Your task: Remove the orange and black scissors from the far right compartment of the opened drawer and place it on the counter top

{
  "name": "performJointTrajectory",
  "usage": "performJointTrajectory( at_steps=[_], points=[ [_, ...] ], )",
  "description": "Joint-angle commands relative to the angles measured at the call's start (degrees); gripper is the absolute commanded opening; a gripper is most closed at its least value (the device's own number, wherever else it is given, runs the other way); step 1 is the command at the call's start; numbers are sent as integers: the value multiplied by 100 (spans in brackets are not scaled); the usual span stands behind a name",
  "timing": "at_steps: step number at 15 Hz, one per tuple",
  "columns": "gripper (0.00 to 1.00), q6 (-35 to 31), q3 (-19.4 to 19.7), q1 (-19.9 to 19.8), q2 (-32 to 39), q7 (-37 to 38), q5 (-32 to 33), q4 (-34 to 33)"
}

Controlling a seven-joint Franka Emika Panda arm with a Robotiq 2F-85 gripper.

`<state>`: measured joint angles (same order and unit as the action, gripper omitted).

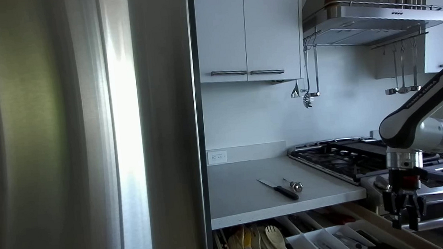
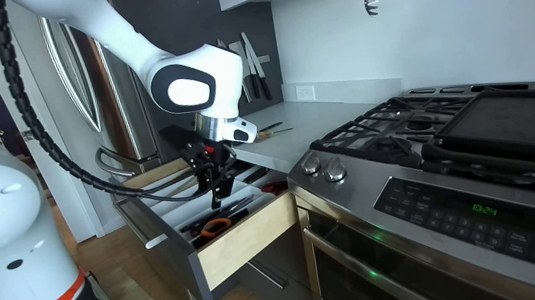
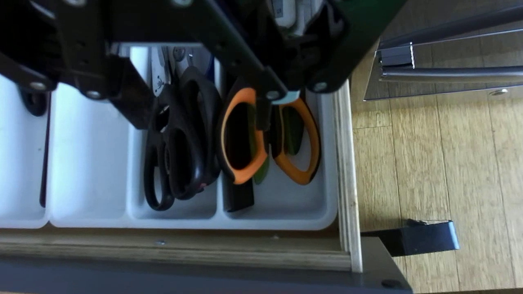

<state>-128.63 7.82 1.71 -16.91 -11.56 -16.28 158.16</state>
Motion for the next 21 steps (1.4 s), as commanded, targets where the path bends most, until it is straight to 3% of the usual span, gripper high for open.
performJointTrajectory(
  at_steps=[1,6,13,19,21],
  points=[
    [66,-358,0,3,512,-263,-357,-5],
    [69,-649,-85,-3,1021,-475,-710,-9],
    [63,-1275,-122,-194,1559,-562,-874,-13],
    [62,-1270,-95,-311,1582,-767,-1361,-62],
    [63,-1168,-85,-374,1580,-584,-1177,-65]
  ],
)
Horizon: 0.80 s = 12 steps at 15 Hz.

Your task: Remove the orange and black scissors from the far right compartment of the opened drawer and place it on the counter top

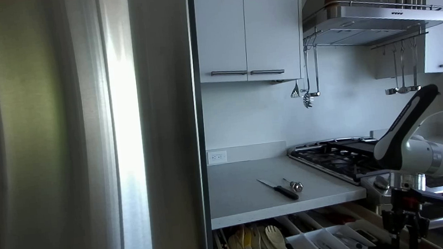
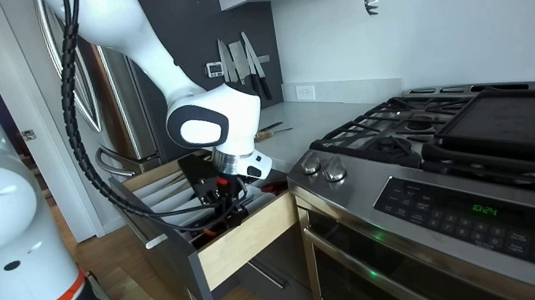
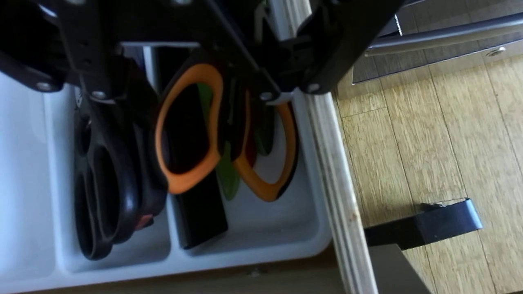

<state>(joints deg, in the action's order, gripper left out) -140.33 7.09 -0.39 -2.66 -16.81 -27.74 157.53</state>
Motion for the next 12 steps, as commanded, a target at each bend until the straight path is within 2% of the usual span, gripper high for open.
performJointTrajectory(
  at_steps=[1,7,11,12],
  points=[
    [63,58,-14,-171,153,0,6,-4],
    [52,-32,-83,-199,145,862,724,-9],
    [58,47,-164,-177,99,1231,1218,-21],
    [62,48,-214,-156,115,1303,1301,-24]
  ],
)
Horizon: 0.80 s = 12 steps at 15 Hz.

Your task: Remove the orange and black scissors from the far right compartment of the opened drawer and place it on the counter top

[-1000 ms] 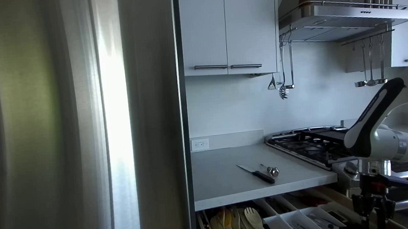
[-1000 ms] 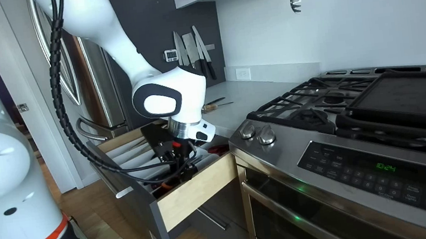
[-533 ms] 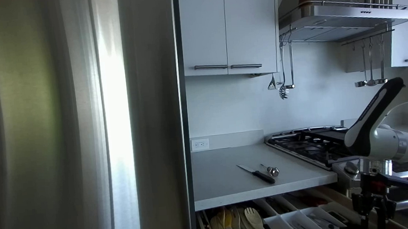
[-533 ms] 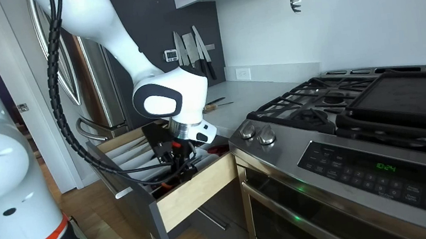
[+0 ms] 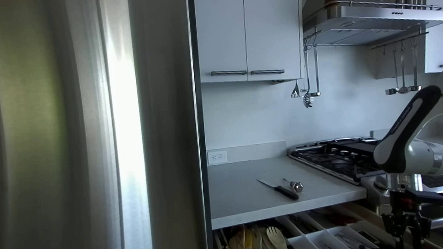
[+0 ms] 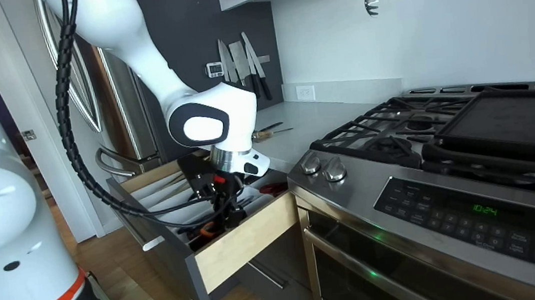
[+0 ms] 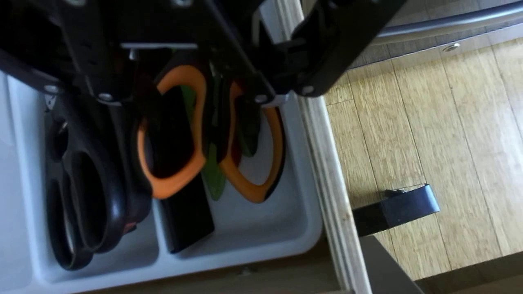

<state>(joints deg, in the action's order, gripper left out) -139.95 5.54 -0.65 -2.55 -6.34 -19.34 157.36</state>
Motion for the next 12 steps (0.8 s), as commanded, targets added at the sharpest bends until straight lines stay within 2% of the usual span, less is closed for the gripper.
performJointTrajectory(
  at_steps=[1,6,12],
  points=[
    [60,8,-108,-103,130,279,474,-1],
    [58,-60,-229,-64,318,465,662,-1],
    [51,-119,-264,-38,422,444,404,-9]
  ],
)
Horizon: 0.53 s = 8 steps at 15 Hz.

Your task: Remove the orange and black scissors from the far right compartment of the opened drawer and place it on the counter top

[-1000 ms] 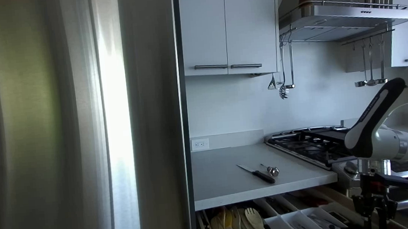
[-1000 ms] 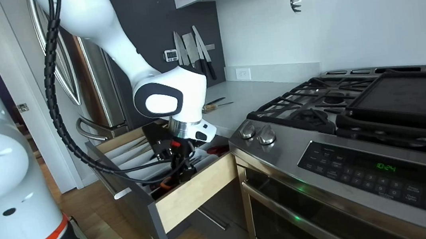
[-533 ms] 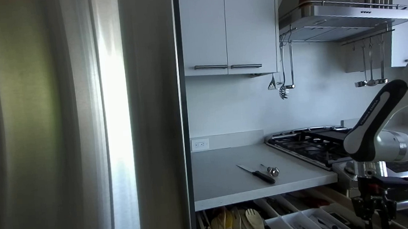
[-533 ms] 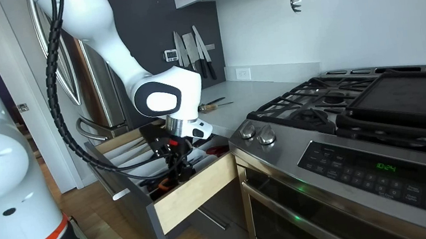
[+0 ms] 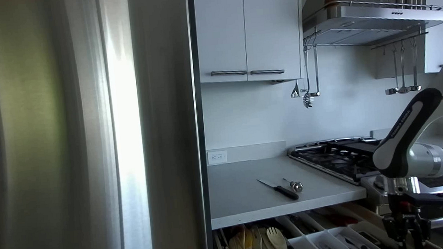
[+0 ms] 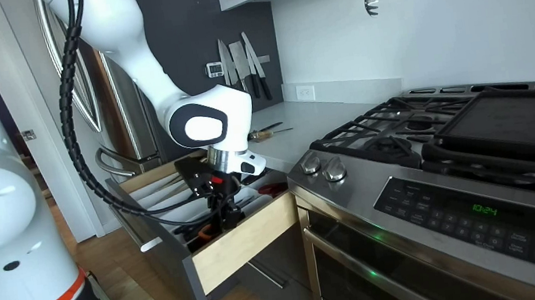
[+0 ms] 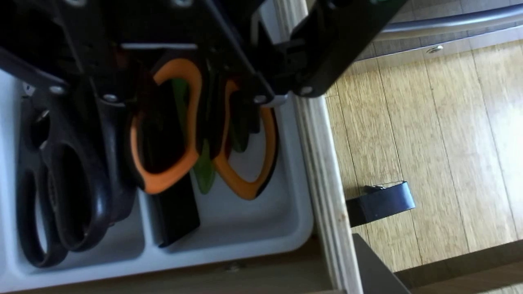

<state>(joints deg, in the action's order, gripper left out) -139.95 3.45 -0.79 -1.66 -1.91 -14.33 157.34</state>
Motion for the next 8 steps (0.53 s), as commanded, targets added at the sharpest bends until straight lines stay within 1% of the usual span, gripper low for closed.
performJointTrajectory(
  at_steps=[1,2,4,8],
  points=[
    [45,-118,-69,-17,353,36,-86,-7],
    [46,-125,-86,-8,372,103,-22,-11],
    [43,-193,-143,17,400,458,405,-17],
    [47,-88,-327,117,427,1162,1101,-25]
  ],
)
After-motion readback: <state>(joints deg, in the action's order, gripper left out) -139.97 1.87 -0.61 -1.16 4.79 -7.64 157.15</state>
